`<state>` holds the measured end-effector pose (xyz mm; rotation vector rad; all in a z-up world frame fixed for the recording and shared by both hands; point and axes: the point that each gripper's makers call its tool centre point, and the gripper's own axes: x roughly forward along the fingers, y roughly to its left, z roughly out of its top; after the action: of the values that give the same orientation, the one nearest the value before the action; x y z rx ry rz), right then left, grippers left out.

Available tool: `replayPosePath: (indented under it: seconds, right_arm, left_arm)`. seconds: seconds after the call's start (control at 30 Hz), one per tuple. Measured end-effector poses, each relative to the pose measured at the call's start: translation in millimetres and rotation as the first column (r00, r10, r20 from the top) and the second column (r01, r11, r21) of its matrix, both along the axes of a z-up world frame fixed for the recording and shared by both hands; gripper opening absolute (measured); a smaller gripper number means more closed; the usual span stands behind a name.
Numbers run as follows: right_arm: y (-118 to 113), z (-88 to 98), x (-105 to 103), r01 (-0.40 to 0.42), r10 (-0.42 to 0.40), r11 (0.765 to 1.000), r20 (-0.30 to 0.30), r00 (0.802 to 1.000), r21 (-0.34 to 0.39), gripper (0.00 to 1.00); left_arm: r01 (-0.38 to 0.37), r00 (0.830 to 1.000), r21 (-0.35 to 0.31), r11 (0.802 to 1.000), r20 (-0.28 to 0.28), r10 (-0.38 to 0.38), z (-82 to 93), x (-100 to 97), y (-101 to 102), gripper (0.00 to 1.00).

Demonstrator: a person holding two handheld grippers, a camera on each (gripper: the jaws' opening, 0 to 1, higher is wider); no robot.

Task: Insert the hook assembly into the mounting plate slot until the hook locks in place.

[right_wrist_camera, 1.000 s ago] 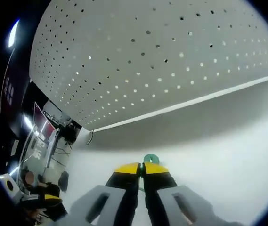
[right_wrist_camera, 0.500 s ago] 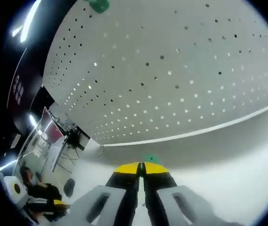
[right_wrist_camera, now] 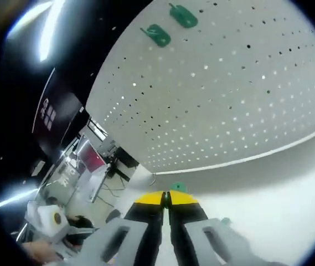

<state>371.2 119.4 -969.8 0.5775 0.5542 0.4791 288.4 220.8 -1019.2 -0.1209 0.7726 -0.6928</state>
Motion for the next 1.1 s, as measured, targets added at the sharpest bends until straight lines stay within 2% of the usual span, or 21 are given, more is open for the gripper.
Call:
replayPosePath:
  seconds: [0.1,0.2,0.3,0.37,0.47,0.67,0.93,1.1]
  right_arm:
    - [8,3.7,-17,-0.046,0.046,0.999,0.009,0.999,0.007,0.00]
    - [16,3.9,-36,-0.082,0.082,0.995,-0.006,0.997,0.050,0.00]
    - [22,2.6,-50,-0.110,0.111,0.992,-0.003,0.994,0.058,0.00]
    - [29,2.8,-59,-0.137,0.137,0.987,0.001,0.991,0.087,0.00]
    - [37,4.4,-67,-0.139,0.144,0.975,-0.016,0.989,0.175,0.00]
    - [53,15.6,-85,-0.231,0.228,0.957,0.037,0.973,0.177,0.00]
    - [65,26.5,-103,-0.298,0.290,0.936,0.071,0.955,0.189,0.00]
    - [68,27.4,-109,-0.313,0.302,0.933,0.087,0.949,0.176,0.00]
  left_arm:
    - [0.012,1.000,0.002,1.000,0.012,-0.012,4.9,0.4,-2,0.74]
    - [0.014,1.000,-0.024,1.000,0.015,-0.013,10.4,1.8,-5,0.72]
    - [0.018,1.000,-0.046,0.999,0.025,-0.017,13.9,2.3,-8,0.69]
    - [0.021,0.999,-0.054,0.998,0.026,-0.020,15.7,1.8,-10,0.67]
    - [0.038,0.999,-0.070,0.997,0.029,-0.036,18.4,-1.0,-14,0.62]
    - [0.068,0.998,-0.069,0.995,0.022,-0.067,17.6,-7.7,-20,0.58]
    - [0.092,0.996,-0.089,0.992,0.024,-0.090,20.8,-12.5,-27,0.49]
    - [0.099,0.995,-0.131,0.986,0.029,-0.096,27.3,-14.3,-30,0.36]
